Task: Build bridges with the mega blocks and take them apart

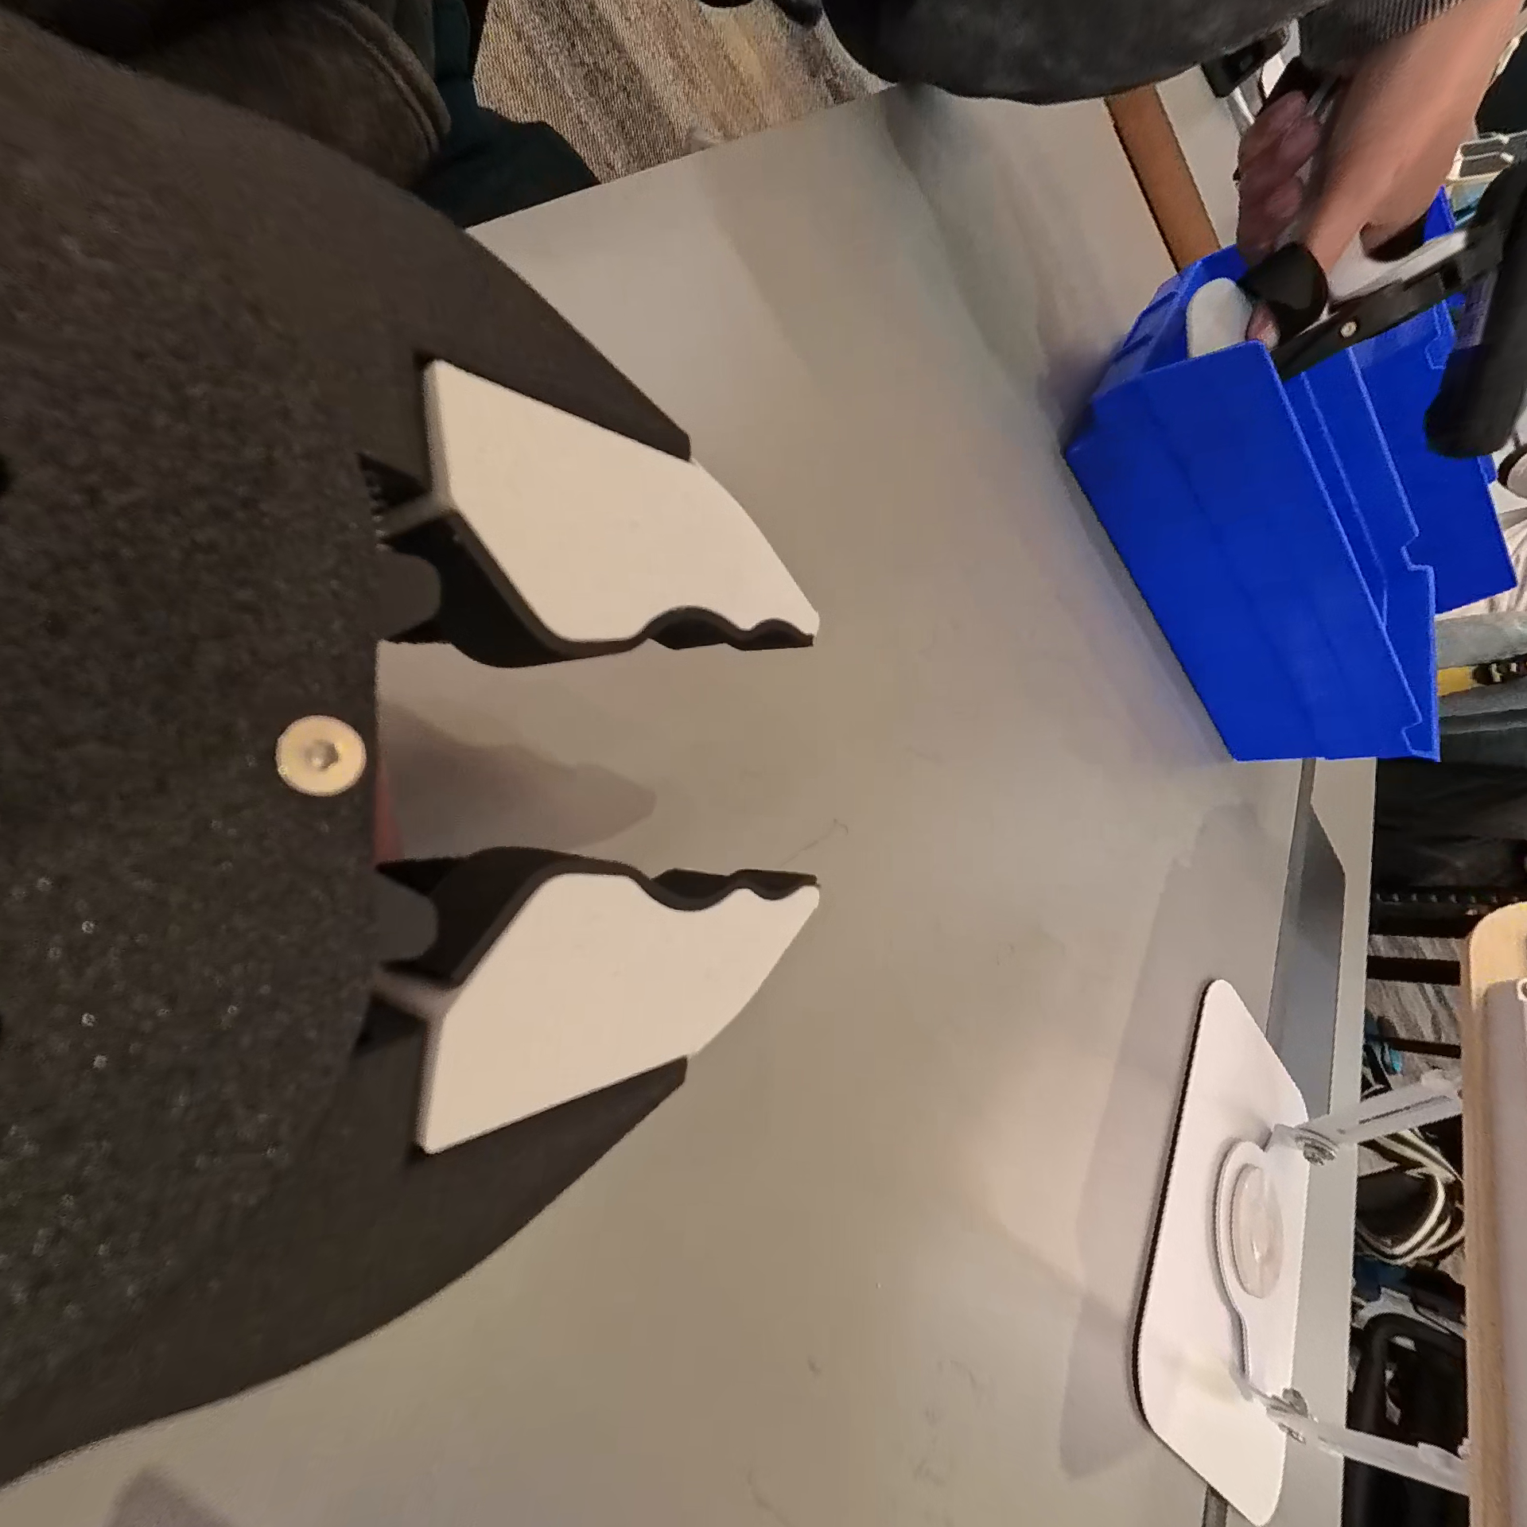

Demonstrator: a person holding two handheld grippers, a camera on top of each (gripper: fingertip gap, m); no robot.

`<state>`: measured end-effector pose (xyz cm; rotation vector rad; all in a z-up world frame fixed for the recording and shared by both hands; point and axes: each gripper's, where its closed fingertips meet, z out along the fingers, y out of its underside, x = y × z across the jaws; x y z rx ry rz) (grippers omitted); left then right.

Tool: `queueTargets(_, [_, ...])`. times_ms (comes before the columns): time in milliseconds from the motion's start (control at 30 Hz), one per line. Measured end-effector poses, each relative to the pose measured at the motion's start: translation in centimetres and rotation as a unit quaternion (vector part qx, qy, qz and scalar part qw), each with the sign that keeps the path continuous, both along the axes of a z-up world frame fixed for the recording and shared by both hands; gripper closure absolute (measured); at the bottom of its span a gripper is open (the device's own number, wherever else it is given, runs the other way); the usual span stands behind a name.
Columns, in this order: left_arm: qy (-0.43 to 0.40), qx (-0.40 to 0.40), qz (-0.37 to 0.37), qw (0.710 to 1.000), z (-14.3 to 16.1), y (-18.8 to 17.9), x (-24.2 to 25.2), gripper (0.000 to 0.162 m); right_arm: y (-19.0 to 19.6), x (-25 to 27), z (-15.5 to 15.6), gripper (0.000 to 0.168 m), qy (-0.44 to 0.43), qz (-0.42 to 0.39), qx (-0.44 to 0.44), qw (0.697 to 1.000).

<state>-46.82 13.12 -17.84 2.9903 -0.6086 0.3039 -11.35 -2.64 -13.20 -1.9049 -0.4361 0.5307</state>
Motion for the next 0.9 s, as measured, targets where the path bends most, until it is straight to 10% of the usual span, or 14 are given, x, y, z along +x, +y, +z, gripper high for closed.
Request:
queueTargets(167, [0.005,-0.030,-0.030,0.999,-0.2,-0.7,-0.1,0.052,0.0,0.0,0.1,0.118,0.011,0.005,-0.001,1.000])
queueTargets(333, [-0.022,-0.027,-0.050,0.998,0.5,-1.2,1.9,0.094,0.0,0.0,0.0,0.118,0.011,0.006,-0.005,1.000])
queueTargets(567, [-0.026,0.017,-0.031,0.999,1.1,0.1,0.4,0.094,-0.1,0.0,0.1,0.119,0.013,0.005,-0.002,1.000])
queueTargets(733, [-0.095,0.106,-0.004,0.990,6.9,2.0,-0.1,0.095,0.0,0.1,0.1,0.119,0.014,0.003,-0.005,1.000])
queueTargets(900, [-0.202,0.198,-0.116,0.952,15.5,1.0,10.4,0.095,-0.1,0.2,0.4,0.120,0.018,0.000,0.005,1.000])
